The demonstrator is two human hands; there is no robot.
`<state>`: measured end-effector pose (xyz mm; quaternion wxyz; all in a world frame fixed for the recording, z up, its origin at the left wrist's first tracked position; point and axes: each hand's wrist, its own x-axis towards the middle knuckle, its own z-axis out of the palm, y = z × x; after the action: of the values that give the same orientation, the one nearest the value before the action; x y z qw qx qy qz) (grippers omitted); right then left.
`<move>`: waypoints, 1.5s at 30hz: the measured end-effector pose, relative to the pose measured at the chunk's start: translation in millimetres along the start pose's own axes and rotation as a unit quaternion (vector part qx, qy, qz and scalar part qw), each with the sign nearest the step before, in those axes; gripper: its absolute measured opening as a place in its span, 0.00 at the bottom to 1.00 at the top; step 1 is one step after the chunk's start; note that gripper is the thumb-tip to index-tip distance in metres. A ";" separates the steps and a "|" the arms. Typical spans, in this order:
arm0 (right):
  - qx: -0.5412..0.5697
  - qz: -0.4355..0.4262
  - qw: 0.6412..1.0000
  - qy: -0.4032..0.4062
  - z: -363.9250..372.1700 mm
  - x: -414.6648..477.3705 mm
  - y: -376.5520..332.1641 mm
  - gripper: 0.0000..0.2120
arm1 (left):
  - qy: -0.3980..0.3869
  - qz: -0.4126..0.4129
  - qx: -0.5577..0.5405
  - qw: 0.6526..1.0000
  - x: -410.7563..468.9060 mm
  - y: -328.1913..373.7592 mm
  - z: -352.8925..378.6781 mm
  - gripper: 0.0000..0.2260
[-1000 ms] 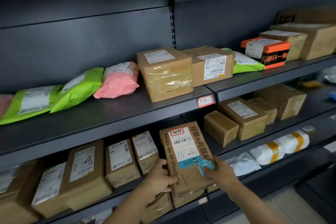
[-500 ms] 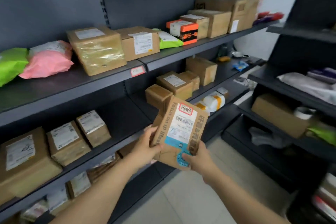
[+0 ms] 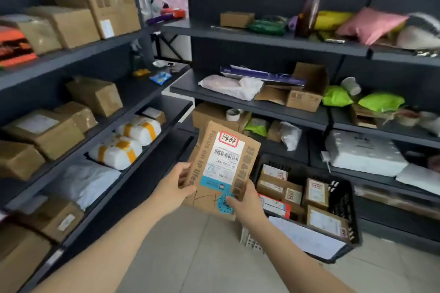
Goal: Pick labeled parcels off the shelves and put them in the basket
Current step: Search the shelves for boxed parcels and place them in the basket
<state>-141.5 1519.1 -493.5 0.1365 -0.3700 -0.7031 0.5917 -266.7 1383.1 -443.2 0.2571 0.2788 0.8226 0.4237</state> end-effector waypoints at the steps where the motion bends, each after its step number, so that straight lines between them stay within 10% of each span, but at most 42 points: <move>1: -0.002 0.005 1.000 0.012 -25.1 5.8 6.1 0.22 | -0.009 0.004 0.004 1.000 12.6 13.4 21.7 0.24; 16: -0.015 0.053 0.994 0.095 -255.0 117.8 78.7 0.22 | -0.117 0.051 0.036 0.991 174.5 115.8 234.7 0.22; 45: 0.045 0.288 0.957 -0.006 -226.4 322.2 278.9 0.20 | -0.263 -0.071 0.213 0.938 390.9 -37.1 395.7 0.27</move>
<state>-120.8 1911.6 -773.5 -0.0279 -0.5466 -0.5404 0.6391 -293.2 1848.7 -748.6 0.4288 0.3692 0.8141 0.1305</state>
